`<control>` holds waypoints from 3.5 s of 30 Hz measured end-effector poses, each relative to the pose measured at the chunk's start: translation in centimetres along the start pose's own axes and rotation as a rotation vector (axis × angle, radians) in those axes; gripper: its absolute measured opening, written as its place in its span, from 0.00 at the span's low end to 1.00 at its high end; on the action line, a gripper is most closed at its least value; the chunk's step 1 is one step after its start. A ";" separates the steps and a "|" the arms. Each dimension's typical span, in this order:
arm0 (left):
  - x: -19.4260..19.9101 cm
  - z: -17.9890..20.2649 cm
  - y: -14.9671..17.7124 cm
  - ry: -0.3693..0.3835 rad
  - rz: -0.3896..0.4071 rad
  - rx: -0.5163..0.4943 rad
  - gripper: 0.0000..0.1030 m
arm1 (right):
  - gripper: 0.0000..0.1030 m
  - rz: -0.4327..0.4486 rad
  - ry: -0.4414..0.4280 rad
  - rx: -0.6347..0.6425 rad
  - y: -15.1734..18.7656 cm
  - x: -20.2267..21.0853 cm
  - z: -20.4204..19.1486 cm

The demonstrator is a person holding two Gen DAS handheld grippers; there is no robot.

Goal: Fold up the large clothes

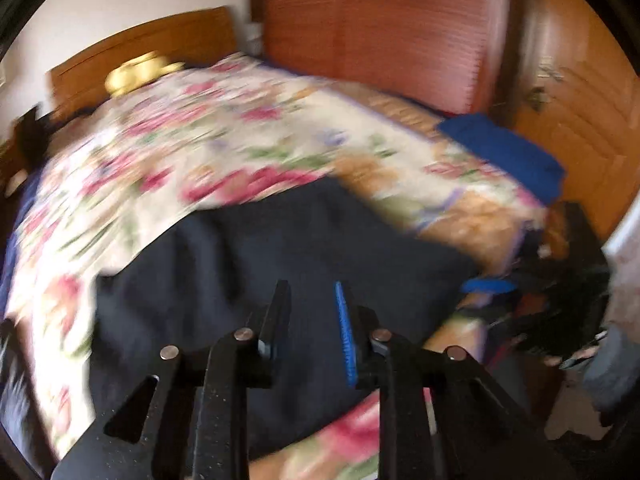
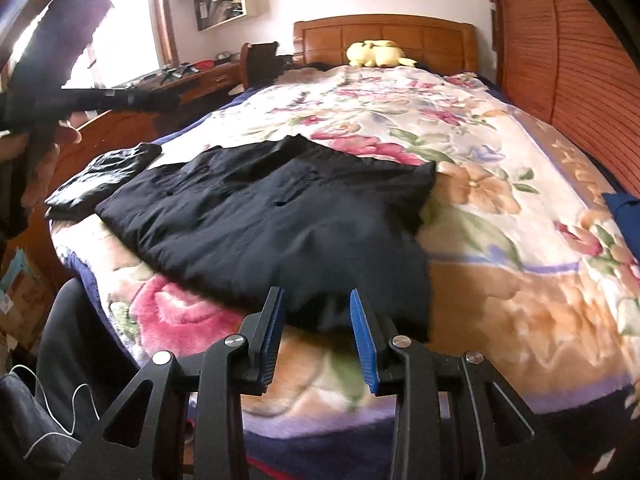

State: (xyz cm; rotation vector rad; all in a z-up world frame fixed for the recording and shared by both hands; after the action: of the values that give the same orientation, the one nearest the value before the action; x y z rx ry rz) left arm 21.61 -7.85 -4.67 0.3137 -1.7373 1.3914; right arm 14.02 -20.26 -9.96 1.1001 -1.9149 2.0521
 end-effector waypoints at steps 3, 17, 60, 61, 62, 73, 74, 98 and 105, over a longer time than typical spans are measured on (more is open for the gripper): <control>0.1 -4.7 4.0 -0.072 -0.054 0.073 0.25 | 0.33 0.007 -0.037 0.020 -0.1 -1.7 -1.6; -0.1 -16.7 16.6 -0.250 -0.172 0.312 0.27 | 0.33 -0.030 -0.114 0.127 -2.0 -7.3 -6.5; 1.2 -3.5 -2.9 0.038 -0.010 0.035 0.01 | 0.33 0.018 -0.022 0.064 -0.5 -3.9 -2.4; 1.1 -2.4 -3.6 0.058 -0.005 0.011 0.00 | 0.33 0.028 -0.019 0.054 -0.5 -3.4 -2.1; 0.9 -0.2 -5.2 0.102 0.006 -0.025 0.00 | 0.33 0.038 -0.017 0.044 -0.4 -2.9 -1.8; -2.7 6.8 -8.7 0.103 -0.030 -0.157 0.00 | 0.33 0.041 0.052 -0.021 3.3 1.5 1.0; -2.5 5.4 -8.0 0.095 -0.035 -0.128 0.00 | 0.33 0.039 0.045 -0.018 3.2 1.4 0.8; -1.5 -17.4 15.5 -0.149 -0.190 0.362 0.25 | 0.33 -0.012 -0.081 0.115 -0.9 -4.5 -5.4; -5.3 -17.9 17.2 -0.150 -0.244 0.368 0.26 | 0.33 -0.022 -0.067 0.129 -0.9 -5.2 -5.3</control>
State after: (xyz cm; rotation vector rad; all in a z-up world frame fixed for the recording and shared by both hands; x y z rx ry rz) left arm 21.70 12.33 -20.03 0.8225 -1.4918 1.5302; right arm 16.11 -13.28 -11.83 1.2275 -1.8129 2.1801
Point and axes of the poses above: each gripper's, at about its wrist camera, not at the fingertips, and x roughly against the way its jaws point, z to its right, y to its underside, the point moved 7 cm from there along -x, roughly the way its jaws point, and after that the axes turned 3 degrees about -y, right-handed, at the moved point
